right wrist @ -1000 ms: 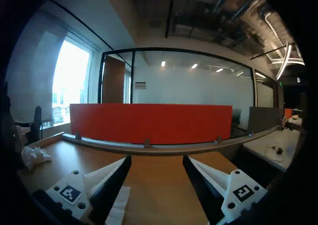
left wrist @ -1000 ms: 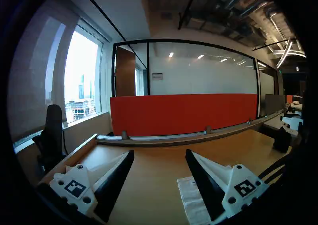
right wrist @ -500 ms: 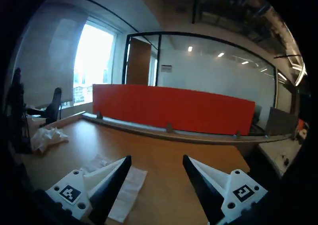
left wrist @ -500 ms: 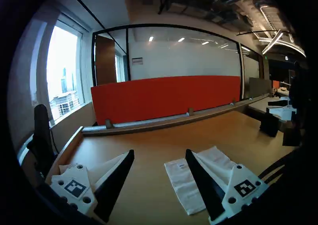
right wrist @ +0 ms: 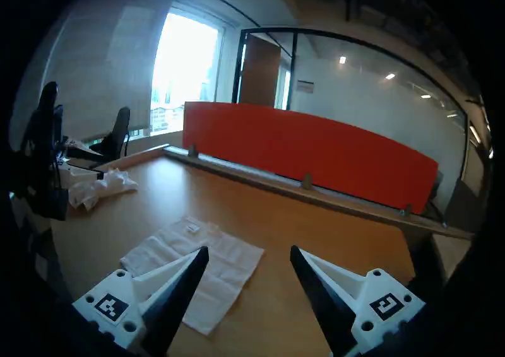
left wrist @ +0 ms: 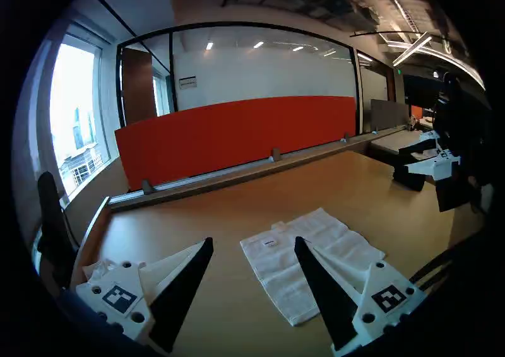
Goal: Fold towel
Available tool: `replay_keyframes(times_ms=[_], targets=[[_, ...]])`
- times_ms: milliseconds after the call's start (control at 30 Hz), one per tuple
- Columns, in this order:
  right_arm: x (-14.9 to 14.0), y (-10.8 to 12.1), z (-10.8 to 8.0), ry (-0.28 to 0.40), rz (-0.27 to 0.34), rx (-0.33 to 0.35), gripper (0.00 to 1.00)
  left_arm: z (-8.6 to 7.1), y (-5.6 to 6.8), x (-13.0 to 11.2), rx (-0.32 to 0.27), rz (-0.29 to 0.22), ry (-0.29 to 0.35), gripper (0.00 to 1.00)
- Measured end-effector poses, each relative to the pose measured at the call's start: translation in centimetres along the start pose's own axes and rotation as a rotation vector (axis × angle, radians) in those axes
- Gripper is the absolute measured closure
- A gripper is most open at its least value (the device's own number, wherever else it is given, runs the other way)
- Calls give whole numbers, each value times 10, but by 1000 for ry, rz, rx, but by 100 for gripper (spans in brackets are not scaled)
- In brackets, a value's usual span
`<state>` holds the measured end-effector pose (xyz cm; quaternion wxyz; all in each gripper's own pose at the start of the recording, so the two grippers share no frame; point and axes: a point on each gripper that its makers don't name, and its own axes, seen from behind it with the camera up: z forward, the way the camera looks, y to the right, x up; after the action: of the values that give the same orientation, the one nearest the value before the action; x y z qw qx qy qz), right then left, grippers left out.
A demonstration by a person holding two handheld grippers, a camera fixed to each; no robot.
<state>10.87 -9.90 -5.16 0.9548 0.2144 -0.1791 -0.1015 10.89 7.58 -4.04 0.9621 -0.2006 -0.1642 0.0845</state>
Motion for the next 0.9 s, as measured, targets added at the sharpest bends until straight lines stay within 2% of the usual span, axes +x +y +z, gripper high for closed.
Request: replay_keyframes(times_ms=[400, 667, 900], targets=[[-53, -20, 19, -96, -51, 74, 0, 19, 23, -55, -55, 17, -99, 4], [-94, -35, 32, -169, -55, 120, 0, 31, 38, -94, -88, 57, -165, 4], [-125, -48, 43, -220, -44, 152, 0, 40, 52, -128, -126, 67, -224, 4]])
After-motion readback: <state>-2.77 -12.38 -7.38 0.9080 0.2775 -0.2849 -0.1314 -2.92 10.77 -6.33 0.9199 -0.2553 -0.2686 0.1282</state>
